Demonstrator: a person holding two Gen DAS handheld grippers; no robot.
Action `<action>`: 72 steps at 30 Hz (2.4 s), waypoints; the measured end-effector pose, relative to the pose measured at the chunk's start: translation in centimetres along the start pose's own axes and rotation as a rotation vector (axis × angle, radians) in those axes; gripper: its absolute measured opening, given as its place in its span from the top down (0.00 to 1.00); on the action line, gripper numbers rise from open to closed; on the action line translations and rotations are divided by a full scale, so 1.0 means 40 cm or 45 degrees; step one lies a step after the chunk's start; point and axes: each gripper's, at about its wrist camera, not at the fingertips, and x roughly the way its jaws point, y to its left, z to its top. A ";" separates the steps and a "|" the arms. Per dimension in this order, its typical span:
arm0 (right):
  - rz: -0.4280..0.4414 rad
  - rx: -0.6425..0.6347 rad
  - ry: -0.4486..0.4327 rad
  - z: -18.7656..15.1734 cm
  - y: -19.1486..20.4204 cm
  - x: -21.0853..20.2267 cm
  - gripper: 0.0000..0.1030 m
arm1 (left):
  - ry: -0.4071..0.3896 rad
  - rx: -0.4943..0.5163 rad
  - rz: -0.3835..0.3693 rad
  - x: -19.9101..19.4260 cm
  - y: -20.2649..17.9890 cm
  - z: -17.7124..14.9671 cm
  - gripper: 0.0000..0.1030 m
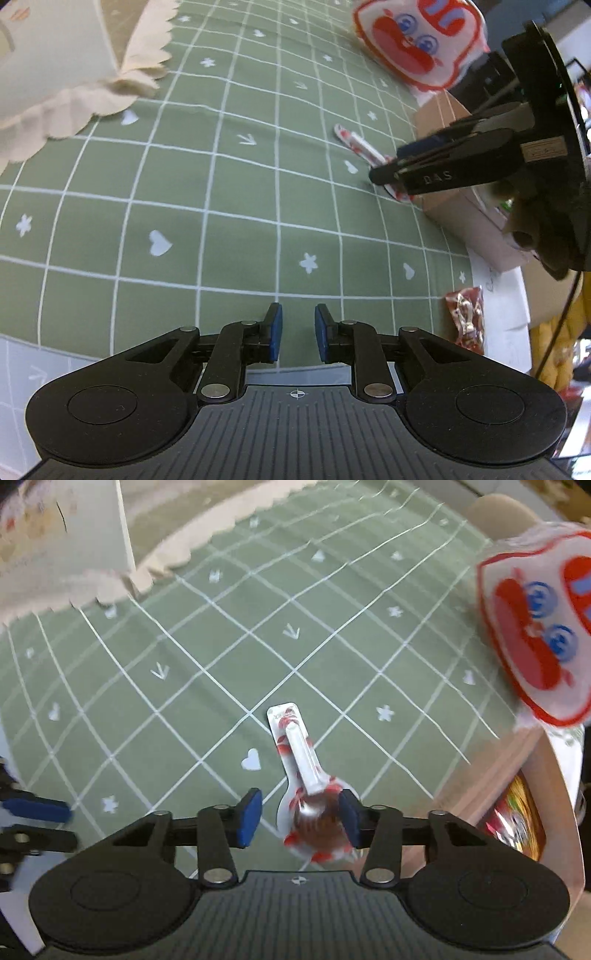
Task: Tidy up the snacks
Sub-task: 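Move the left tool toward the chocolate spoon candy while the right tool holds the quail eggs packet, then close the left tool on the round chocolate end of the spoon candy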
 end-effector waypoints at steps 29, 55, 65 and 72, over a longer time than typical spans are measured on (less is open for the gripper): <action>-0.206 0.284 -0.119 0.042 -0.080 0.002 0.81 | 0.081 0.112 0.033 -0.038 0.026 -0.017 0.79; 0.040 0.843 -0.393 -0.363 -0.010 -0.046 0.88 | 0.086 -0.003 -0.127 0.120 -0.114 0.090 0.79; 0.214 0.740 -0.478 -0.459 0.080 -0.110 0.83 | -0.124 0.062 0.044 0.066 -0.176 0.160 0.78; -0.037 0.942 -0.542 -0.565 0.021 -0.120 0.36 | -0.156 0.437 0.276 0.115 -0.346 0.063 0.74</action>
